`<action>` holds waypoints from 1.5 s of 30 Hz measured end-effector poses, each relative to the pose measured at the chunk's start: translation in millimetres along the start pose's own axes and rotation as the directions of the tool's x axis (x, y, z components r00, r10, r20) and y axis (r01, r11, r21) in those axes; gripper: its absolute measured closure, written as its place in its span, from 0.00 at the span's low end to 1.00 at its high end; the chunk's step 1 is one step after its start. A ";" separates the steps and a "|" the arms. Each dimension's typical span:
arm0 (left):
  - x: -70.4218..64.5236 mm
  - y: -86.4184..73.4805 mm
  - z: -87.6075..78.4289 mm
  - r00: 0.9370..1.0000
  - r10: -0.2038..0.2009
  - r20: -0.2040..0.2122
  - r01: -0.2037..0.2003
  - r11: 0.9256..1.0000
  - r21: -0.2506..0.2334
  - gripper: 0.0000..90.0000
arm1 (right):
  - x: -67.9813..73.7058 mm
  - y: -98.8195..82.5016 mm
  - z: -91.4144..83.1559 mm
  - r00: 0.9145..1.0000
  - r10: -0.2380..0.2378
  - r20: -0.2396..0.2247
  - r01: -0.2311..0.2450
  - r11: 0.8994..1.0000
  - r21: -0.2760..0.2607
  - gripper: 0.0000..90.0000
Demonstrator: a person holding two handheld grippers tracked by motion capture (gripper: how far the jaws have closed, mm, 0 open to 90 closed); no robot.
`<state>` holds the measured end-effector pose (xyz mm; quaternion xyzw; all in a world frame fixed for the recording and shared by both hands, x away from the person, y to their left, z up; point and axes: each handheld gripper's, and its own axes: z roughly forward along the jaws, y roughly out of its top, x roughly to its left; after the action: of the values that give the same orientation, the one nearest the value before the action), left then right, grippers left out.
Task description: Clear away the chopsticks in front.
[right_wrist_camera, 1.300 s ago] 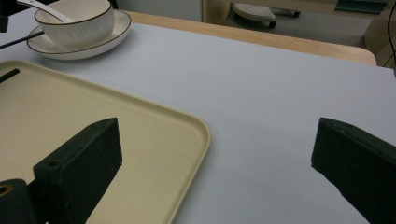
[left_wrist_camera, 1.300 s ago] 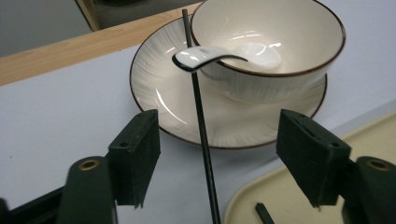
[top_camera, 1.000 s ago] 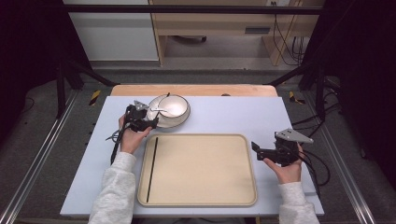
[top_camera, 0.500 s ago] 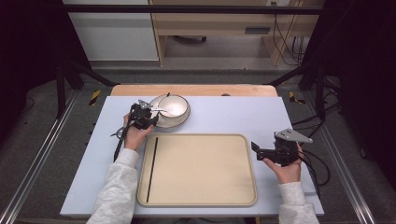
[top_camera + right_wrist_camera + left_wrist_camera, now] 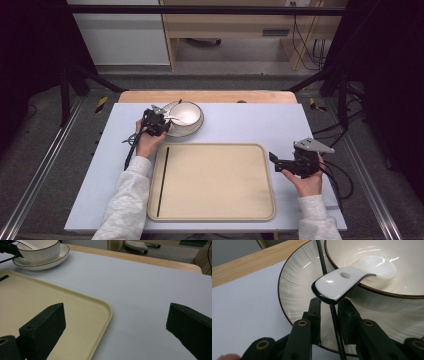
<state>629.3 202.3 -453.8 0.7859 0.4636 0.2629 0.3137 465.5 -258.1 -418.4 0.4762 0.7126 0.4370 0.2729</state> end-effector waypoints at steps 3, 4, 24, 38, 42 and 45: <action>1.5 -0.9 1.2 1.000 -0.017 -0.006 0.017 1.000 0.004 0.86 | 0.0 -0.1 0.2 1.000 0.000 0.000 0.000 1.000 0.000 0.03; 1.7 -1.0 1.3 1.000 -0.018 -0.011 0.018 1.000 0.005 0.88 | -0.2 -0.2 0.4 1.000 -0.004 0.000 0.004 1.000 0.001 0.03; 6.8 -4.2 -12.0 0.995 -0.093 -0.022 0.093 0.996 -0.009 0.95 | -0.1 -0.3 0.4 1.000 -0.002 0.002 0.002 1.000 0.000 0.03; 15.0 -14.4 -33.2 0.989 -0.145 -0.036 0.143 0.989 -0.046 0.95 | -1.0 0.1 -1.6 1.000 0.001 0.002 -0.001 1.000 -0.006 0.03; 17.1 -19.1 -40.4 0.985 -0.163 -0.054 0.161 0.986 -0.048 0.95 | -0.9 0.2 -1.9 1.000 0.001 0.004 -0.001 1.000 -0.006 0.03; 16.8 -22.4 -46.8 0.983 -0.171 -0.062 0.168 0.984 -0.057 0.95 | -1.1 0.4 -2.8 1.000 0.005 0.003 -0.005 1.000 -0.007 0.03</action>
<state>591.0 237.3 -437.2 0.7260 0.5319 0.2732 0.3397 463.8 -260.1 -416.8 0.4777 0.7093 0.4396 0.2747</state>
